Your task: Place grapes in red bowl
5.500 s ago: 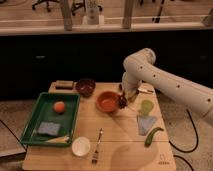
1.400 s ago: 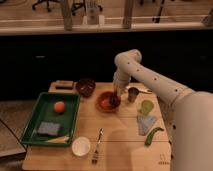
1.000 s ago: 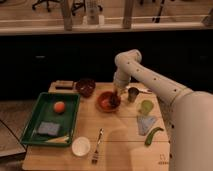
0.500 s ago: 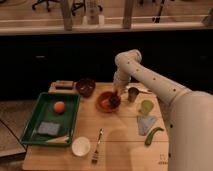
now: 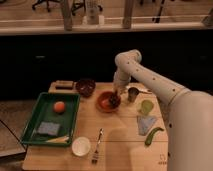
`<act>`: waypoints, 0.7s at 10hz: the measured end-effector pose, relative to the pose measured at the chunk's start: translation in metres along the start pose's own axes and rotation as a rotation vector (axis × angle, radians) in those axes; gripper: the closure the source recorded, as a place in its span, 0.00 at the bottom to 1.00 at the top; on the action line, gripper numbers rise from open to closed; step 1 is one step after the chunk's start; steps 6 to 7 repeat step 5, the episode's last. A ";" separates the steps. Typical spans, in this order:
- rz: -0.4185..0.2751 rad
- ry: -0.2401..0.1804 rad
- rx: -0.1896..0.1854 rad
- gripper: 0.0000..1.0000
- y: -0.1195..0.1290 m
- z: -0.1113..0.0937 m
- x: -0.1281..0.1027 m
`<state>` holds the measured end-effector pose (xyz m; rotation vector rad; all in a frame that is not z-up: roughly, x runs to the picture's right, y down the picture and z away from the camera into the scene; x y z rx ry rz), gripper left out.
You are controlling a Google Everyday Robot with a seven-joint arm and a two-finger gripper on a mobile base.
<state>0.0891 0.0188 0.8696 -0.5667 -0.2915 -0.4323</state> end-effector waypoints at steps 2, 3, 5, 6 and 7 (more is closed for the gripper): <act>-0.001 -0.001 0.001 0.92 0.000 0.001 0.001; -0.001 -0.002 0.001 0.92 -0.001 0.001 0.000; -0.001 -0.002 0.001 0.92 -0.001 0.002 0.002; -0.001 -0.002 0.001 0.92 -0.001 0.002 0.002; -0.001 -0.002 0.001 0.92 -0.001 0.002 0.002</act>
